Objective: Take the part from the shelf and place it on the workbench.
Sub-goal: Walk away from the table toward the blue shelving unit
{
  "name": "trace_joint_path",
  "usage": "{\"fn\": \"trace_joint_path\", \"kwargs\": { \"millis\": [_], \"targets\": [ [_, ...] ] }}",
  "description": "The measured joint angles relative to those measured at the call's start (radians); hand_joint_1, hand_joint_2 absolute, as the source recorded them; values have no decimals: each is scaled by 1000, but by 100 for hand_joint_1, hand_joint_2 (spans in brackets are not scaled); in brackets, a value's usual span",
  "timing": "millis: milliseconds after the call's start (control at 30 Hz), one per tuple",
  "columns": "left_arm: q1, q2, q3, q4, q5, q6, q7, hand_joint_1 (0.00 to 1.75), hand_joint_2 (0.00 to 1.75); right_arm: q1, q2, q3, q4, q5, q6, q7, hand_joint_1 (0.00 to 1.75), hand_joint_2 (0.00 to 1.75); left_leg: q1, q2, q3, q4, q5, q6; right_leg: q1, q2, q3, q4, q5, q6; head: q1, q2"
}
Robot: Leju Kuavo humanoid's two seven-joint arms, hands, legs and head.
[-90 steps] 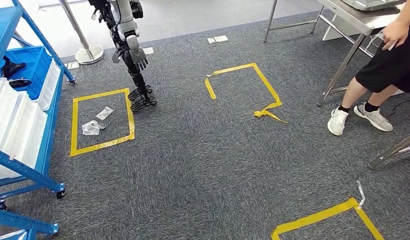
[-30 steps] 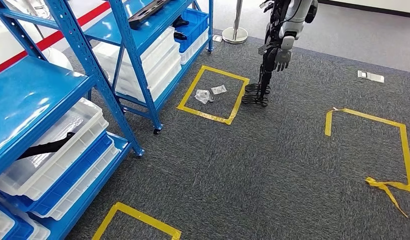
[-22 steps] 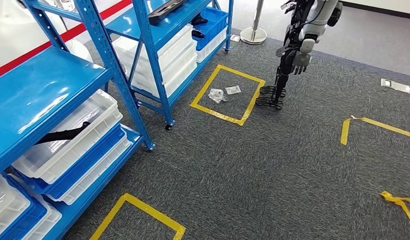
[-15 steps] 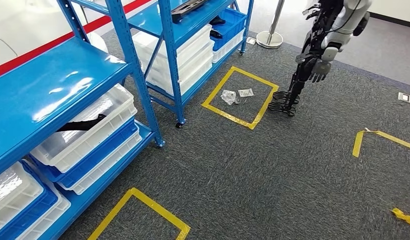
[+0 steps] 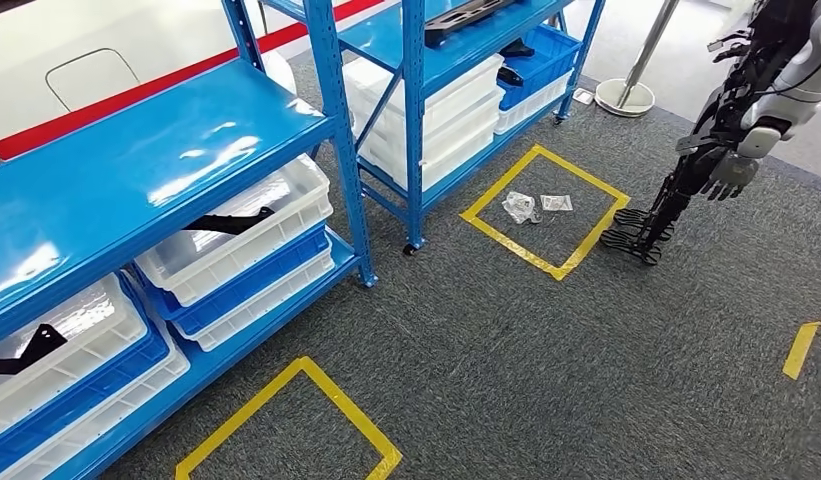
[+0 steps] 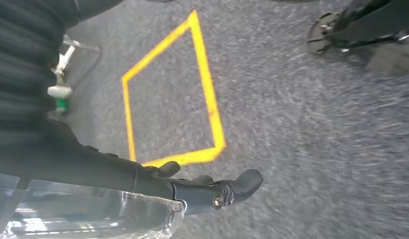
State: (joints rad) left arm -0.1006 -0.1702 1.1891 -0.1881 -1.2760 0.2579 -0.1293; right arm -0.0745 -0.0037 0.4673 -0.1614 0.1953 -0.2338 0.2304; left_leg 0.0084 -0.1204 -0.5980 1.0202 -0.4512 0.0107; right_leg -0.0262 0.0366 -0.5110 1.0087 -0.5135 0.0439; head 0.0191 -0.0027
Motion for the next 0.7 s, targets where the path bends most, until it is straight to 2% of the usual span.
{"fn": "trace_joint_path", "kwargs": {
  "millis": [33, 67, 100, 133, 167, 200, 233, 267, 300, 333, 367, 400, 433, 467, 500, 533, 567, 633, 667, 700],
  "targets": [
    [1, 0, 0, 0, 0, 0, 0, 0, 0, 0, 0, 0, 0, 1, 0, 0, 0, 175, 0, 22, -7, 14, -11, -5, -2, -11, 2, -2, 3, -9, -2, 0],
    [0, 0, 0, 0, 1, 0, 0, 0, 0, 1, 0, 0, 0, 2, 0, 0, 0, 175, 0, 51, -23, 51, -36, -8, -4, -23, 2, -4, 6, -18, -6, 0],
    [-2, 0, 0, 0, 1, 0, 0, 0, 0, 2, 0, 0, 0, 3, 0, 0, 0, 175, 0, 84, -48, 107, -70, -11, -2, -36, 1, -4, 6, -24, -10, 0],
    [-3, 0, 0, 0, 1, 0, 0, 0, 0, 4, -1, 0, 0, 3, 0, 1, 0, 175, 1, 103, -79, 177, -107, -14, 1, -51, 0, -4, 5, -28, -13, 0],
    [-4, 0, 0, 0, 1, 0, 0, 0, 0, 6, -1, 0, 0, 3, 0, 1, 0, 175, 2, 111, -109, 243, -135, -16, 4, -66, 0, -4, 4, -30, -14, 0],
    [-3, 0, 0, 0, 1, 0, 0, 0, 0, 7, -1, 0, 0, 3, 0, 1, 0, 175, 3, 114, -125, 282, -146, -18, 5, -80, -1, -3, 3, -31, -14, 0],
    [-2, -1, 0, 0, 2, 0, 0, 0, 0, 7, -1, 0, 0, 3, 0, 1, 0, 175, 3, 117, -124, 284, -138, -18, 6, -92, -1, -3, 3, -32, -15, 0],
    [-1, 0, 0, 0, 2, 0, 1, 0, 0, 6, -1, 0, 0, 4, 0, 1, 0, 175, 3, 122, -100, 244, -112, -17, 6, -104, 1, -3, 2, -32, -15, 0],
    [-1, 0, 0, 0, 2, 1, 2, 0, 0, 4, 0, 0, 0, 4, 1, 1, 0, 175, 3, 138, -62, 177, -80, -14, 7, -115, 3, -3, 1, -31, -15, 0],
    [-3, 0, 0, 0, 2, 2, 4, 0, 0, 3, 0, 0, 0, 4, 1, 1, 0, 175, -1, 164, -22, 105, -54, -11, 10, -125, 5, -3, -2, -29, -15, 0],
    [-5, 0, 0, 0, 2, 3, 7, 0, 0, 2, 1, 0, 0, 5, 2, 1, 0, 175, -4, 185, 8, 49, -37, -5, 15, -134, 6, -3, -4, -25, -15, 0],
    [-7, 1, 0, 0, 3, 4, 10, 0, 0, 1, 1, 0, 0, 6, 3, 1, 0, 175, -7, 199, 23, 17, -31, -1, 20, -143, 8, -3, -7, -21, -14, 0],
    [-8, 2, 0, 0, 5, 5, 12, 0, 0, -1, 1, 0, 0, 7, 3, 1, 0, 175, -11, 201, 26, 6, -32, 3, 24, -153, 10, -4, -8, -17, -12, 0],
    [-7, 3, 0, 0, 6, 6, 14, 0, 0, -3, 1, 0, 0, 9, 5, 1, 0, 175, -12, 186, 23, 5, -30, 9, 26, -164, 14, -6, -9, -13, -11, 0],
    [-6, 3, 1, 0, 8, 6, 15, 0, 0, -6, 1, 0, 0, 10, 6, 1, 0, 175, -10, 174, 23, 1, -27, 15, 25, -165, 16, -5, -12, -9, -11, 0],
    [-5, 4, 1, 0, 10, 7, 16, 0, 0, -8, 0, 0, 0, 11, 7, 1, 0, 175, -8, 162, 23, -3, -22, 21, 24, -148, 12, 6, -21, -5, -10, 0],
    [-5, 4, 1, 0, 10, 9, 16, 0, 0, -9, 0, 0, 0, 12, 9, 1, 0, 175, -4, 151, 23, -7, -17, 28, 23, -121, -1, 36, -39, -4, -9, 0],
    [-8, 4, 2, 0, 10, 11, 17, 0, 0, -8, -1, 0, 0, 12, 11, 1, 0, 175, -1, 125, 19, -9, -11, 37, 19, -61, -56, 155, -95, -10, -6, 0],
    [-9, 3, 2, 0, 10, 12, 18, 0, 0, -7, -1, 0, 0, 12, 11, 1, 0, 175, -1, 111, 17, -9, -10, 39, 18, -48, -88, 223, -120, -11, -5, 0],
    [-8, 3, 2, 0, 10, 12, 18, 0, 0, -6, -2, 0, 0, 12, 11, 2, 0, 175, -1, 95, 16, -8, -9, 39, 16, -43, -111, 270, -132, -8, -5, 0]
  ]
}}
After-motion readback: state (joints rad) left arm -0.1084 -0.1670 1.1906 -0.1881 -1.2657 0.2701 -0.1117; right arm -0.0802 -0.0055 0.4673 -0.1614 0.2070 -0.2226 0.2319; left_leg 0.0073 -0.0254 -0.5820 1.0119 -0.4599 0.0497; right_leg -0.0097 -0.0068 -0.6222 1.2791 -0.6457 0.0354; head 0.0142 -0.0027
